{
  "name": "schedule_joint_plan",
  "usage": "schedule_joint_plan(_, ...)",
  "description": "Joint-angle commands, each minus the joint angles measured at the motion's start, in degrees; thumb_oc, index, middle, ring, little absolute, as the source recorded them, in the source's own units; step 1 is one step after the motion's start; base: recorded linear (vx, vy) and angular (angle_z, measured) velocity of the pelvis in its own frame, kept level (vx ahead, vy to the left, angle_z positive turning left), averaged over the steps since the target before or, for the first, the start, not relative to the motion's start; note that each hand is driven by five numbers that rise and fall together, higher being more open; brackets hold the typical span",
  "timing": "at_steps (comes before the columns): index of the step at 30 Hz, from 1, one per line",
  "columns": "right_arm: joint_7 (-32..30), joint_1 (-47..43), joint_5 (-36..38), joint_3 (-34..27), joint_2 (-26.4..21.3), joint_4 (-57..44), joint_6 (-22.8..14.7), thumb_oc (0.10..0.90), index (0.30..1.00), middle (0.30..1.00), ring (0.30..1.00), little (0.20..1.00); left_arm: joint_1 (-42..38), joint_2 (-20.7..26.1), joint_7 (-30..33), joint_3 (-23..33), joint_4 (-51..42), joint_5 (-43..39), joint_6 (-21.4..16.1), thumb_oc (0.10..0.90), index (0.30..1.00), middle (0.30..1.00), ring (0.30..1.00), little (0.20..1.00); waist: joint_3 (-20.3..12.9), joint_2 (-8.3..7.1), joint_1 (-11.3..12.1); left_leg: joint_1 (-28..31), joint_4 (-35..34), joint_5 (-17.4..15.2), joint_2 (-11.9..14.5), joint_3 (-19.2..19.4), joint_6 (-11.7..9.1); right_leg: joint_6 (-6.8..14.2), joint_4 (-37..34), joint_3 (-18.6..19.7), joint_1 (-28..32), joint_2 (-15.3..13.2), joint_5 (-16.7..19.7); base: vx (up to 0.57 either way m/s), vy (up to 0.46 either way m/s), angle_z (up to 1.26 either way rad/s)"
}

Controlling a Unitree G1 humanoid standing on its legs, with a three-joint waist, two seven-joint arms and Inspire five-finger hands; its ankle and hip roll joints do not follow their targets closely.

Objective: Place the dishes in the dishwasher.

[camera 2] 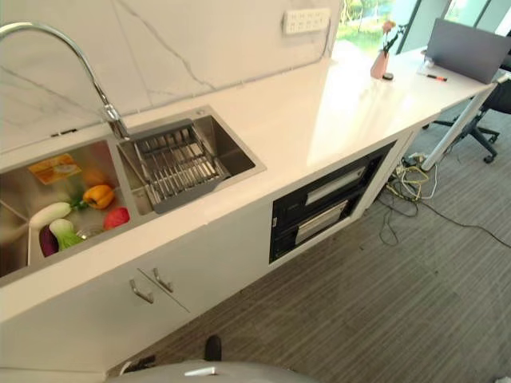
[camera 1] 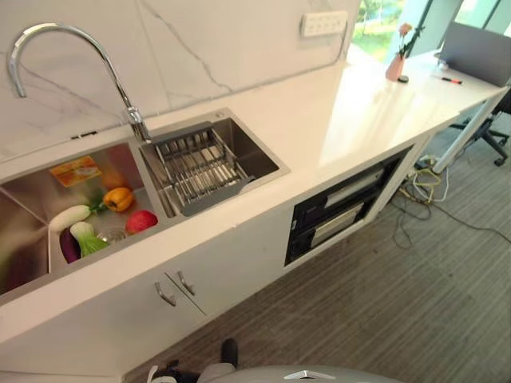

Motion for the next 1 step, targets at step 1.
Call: schedule_joint_plan(1,-0.41,-5.63,-2.53,-1.24,-3.84,-1.77,-0.89,0.8,0.9,0.9,0.9,0.9,-3.09,0.77,-2.09,-0.39,-0.25,-0.22,-1.42,0.8,0.9,0.9,0.9,0.9,3.71,1.33,1.81,6.68,0.59,-9.61,0.4,1.19,-1.02,3.14,4.77,3.51,-4.11,-2.79,-1.07,0.01,-0.013,-0.15)
